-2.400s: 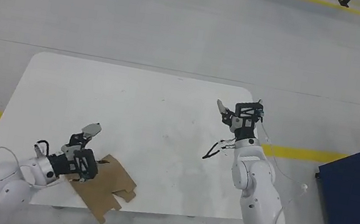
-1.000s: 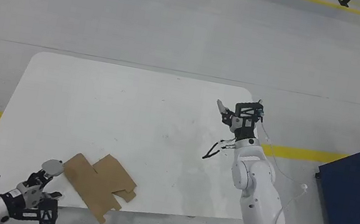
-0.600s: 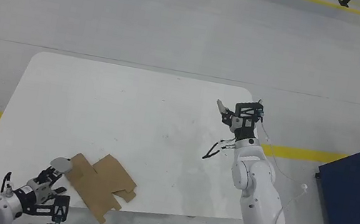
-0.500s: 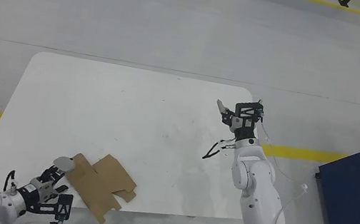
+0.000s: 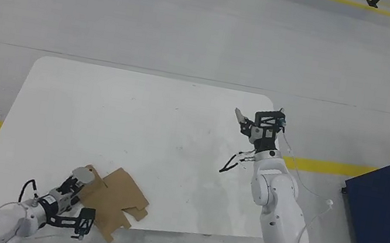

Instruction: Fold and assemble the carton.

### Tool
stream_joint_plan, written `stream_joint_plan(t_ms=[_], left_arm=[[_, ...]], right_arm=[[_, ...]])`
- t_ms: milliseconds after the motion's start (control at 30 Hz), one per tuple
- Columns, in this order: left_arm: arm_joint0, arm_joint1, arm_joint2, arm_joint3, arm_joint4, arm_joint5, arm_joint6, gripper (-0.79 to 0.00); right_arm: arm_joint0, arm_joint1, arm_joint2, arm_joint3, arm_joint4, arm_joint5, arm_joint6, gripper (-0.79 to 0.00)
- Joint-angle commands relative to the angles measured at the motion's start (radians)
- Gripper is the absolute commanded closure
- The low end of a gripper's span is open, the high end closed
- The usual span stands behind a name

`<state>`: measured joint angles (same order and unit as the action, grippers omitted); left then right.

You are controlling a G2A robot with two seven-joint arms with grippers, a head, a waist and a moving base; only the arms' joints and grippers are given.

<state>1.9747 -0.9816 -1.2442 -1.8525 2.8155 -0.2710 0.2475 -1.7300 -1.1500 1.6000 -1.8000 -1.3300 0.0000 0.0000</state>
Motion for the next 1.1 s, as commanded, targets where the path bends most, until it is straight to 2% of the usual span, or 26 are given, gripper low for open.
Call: stream_joint_plan(t_ms=[0,233,267,333,433,467,500,867,967,1067], left_arm=[[-0.011,-0.001,0.015,-0.001,0.013,-0.007,-0.008,-0.785],[-0.055,-0.007,0.066,0.019,0.039,-0.024,-0.035,-0.77],[-0.059,-0.008,0.07,0.022,0.041,-0.024,-0.037,-0.683],[-0.065,-0.009,0.077,0.027,0.041,-0.023,-0.041,-0.413],[-0.069,-0.009,0.083,0.028,0.042,-0.019,-0.045,-0.163],[-0.07,-0.009,0.084,0.027,0.043,-0.017,-0.046,-0.046],[-0.071,-0.008,0.084,0.026,0.042,-0.016,-0.045,0.0],[-0.086,-0.006,0.089,0.009,0.04,-0.005,-0.039,0.0],[-0.089,-0.007,0.074,-0.006,-0.017,0.037,-0.029,0.0],[-0.096,-0.008,0.035,-0.017,-0.146,0.07,0.015,0.0]], right_arm=[[0.0,0.0,0.0,0.0,0.0,0.0,0.0,-0.785],[0.0,0.0,0.0,0.0,0.0,0.0,0.0,-0.785],[0.0,0.0,0.0,0.0,0.0,0.0,0.0,-0.785],[0.0,0.0,0.0,0.0,0.0,0.0,0.0,-0.785],[0.0,0.0,0.0,0.0,0.0,0.0,0.0,-0.785],[0.0,0.0,0.0,0.0,0.0,0.0,0.0,-0.785],[0.0,0.0,0.0,0.0,0.0,0.0,0.0,-0.785],[0.0,0.0,0.0,0.0,0.0,0.0,0.0,-0.785],[0.0,0.0,0.0,0.0,0.0,0.0,0.0,-0.785],[0.0,0.0,0.0,0.0,0.0,0.0,0.0,-0.785]])
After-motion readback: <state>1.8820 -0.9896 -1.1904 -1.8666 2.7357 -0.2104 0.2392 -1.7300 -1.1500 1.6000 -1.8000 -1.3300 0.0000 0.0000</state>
